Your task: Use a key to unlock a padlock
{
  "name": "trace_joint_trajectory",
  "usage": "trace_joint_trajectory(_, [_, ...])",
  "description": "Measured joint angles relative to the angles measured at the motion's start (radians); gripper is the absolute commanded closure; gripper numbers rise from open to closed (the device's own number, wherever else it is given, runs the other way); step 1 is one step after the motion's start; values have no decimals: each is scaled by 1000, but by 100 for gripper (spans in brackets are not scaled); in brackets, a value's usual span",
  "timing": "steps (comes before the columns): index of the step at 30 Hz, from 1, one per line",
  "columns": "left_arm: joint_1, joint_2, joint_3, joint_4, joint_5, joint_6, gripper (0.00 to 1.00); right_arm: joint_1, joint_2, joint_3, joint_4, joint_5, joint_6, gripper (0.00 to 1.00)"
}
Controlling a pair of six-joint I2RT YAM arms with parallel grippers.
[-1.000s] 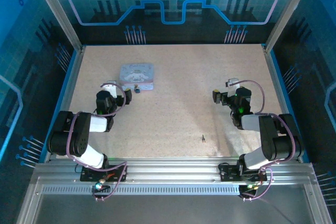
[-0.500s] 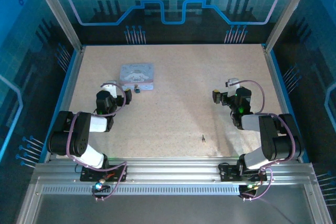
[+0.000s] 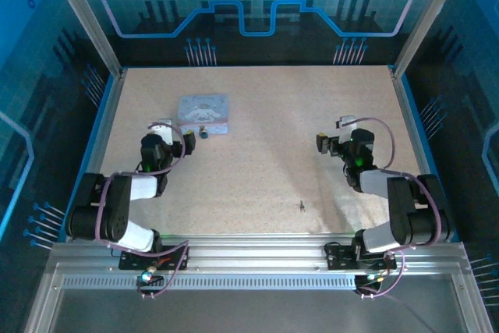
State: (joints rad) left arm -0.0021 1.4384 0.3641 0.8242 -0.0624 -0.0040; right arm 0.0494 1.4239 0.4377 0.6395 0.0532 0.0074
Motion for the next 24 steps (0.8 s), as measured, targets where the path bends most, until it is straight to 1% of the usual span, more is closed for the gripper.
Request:
trace_joint_trajectory(5, [-1, -150, 29, -121, -11, -5, 1, 4, -98, 52, -122, 8, 6, 0])
trace_joint_trajectory(8, [-1, -218, 100, -267, -28, -51, 1, 10, -145, 102, -212, -3, 50, 0])
trace_joint_trajectory(11, [0, -235, 222, -433, -37, -124, 1, 30, -167, 164, -290, -40, 116, 0])
trace_joint_trajectory(13, [0, -220, 323, -547, -37, -166, 1, 69, -165, 222, -350, -74, 171, 0])
trace_joint_trajectory(17, [17, -162, 465, -701, -21, -235, 1, 177, -117, 342, -436, -126, 265, 0])
trace_joint_trajectory(20, [65, -84, 537, -779, 38, -294, 1, 264, -43, 442, -483, -151, 333, 0])
trace_joint_trajectory(24, [156, 61, 606, -829, 152, -376, 1, 364, 68, 528, -491, -167, 423, 0])
